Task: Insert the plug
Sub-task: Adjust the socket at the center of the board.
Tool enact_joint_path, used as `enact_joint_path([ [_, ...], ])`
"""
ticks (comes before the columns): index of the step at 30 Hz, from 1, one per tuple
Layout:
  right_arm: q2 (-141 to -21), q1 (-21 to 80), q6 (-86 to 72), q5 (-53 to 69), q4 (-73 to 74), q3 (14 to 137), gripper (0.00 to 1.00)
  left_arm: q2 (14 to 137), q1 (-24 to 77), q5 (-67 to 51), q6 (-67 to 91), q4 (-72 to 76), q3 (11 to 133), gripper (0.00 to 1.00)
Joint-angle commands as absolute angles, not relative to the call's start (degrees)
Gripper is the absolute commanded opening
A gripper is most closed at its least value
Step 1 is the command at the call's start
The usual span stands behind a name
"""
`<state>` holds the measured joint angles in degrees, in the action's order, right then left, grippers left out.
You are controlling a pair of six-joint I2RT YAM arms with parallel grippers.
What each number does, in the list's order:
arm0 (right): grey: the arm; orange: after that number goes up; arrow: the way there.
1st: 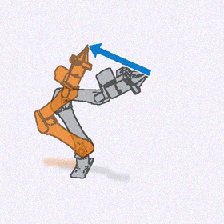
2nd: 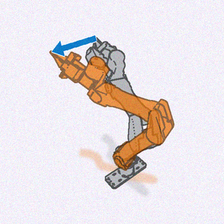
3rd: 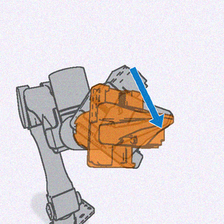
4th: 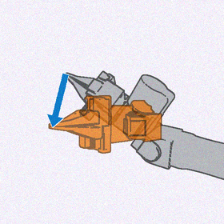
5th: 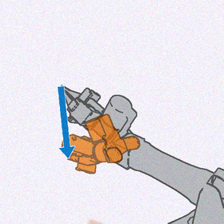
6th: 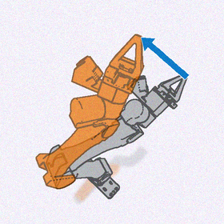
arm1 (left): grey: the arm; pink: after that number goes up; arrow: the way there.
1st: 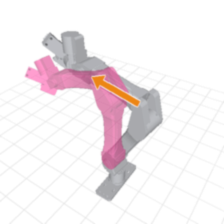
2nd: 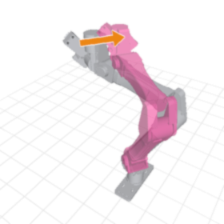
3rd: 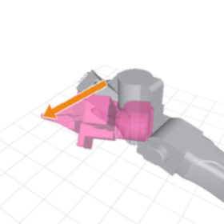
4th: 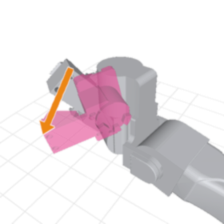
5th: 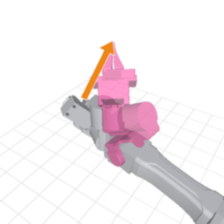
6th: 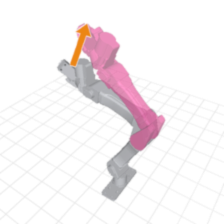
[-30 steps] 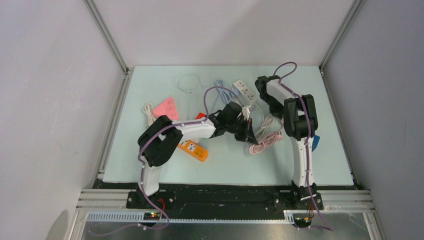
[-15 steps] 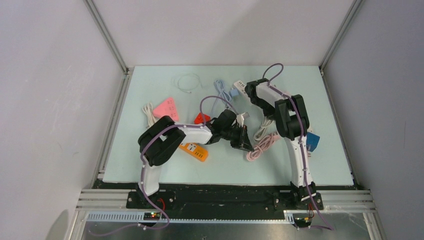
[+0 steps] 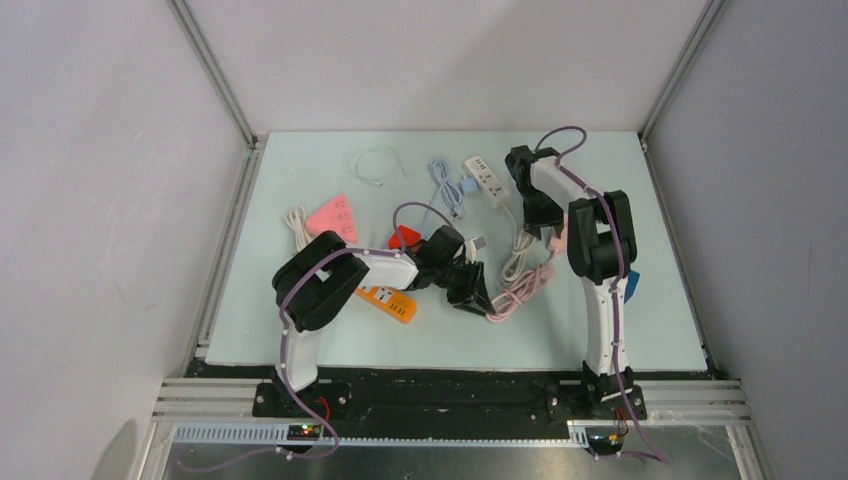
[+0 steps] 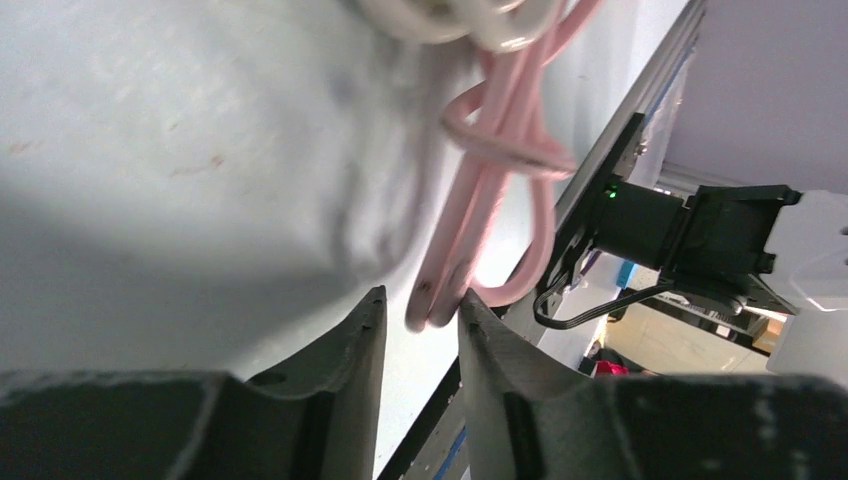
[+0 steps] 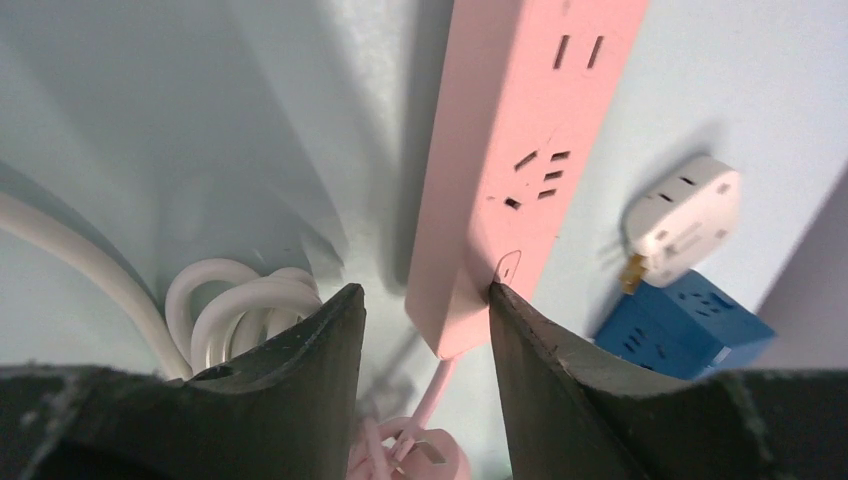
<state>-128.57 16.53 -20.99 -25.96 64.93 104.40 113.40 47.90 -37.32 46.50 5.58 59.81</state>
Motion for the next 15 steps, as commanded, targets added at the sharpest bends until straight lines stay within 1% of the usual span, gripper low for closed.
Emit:
enact_joint_path([
  [1,-127.4,15.6,-23.1,-13.2,57.5,102.0,0.54,111.6,47.8,-37.0,44.5,0.7,59.3,0.40],
  [4,-126.5,14.0,-24.6,-9.1,56.6,101.1,0.54,110.5,47.7,-35.5,43.0,-3.0,60.0,0.43],
  [9,-121.9,11.9,-26.2,-6.9,56.1,101.4,0.54,106.9,47.4,-34.2,39.8,-6.6,61.7,0.47],
  [13,-115.1,8.9,-28.1,-5.4,56.1,100.7,0.58,101.4,47.3,-33.1,34.2,-10.1,64.3,0.52],
  [15,-110.8,6.0,-29.3,-3.7,55.9,98.8,0.63,97.8,47.2,-32.2,31.1,-11.9,65.2,0.55],
])
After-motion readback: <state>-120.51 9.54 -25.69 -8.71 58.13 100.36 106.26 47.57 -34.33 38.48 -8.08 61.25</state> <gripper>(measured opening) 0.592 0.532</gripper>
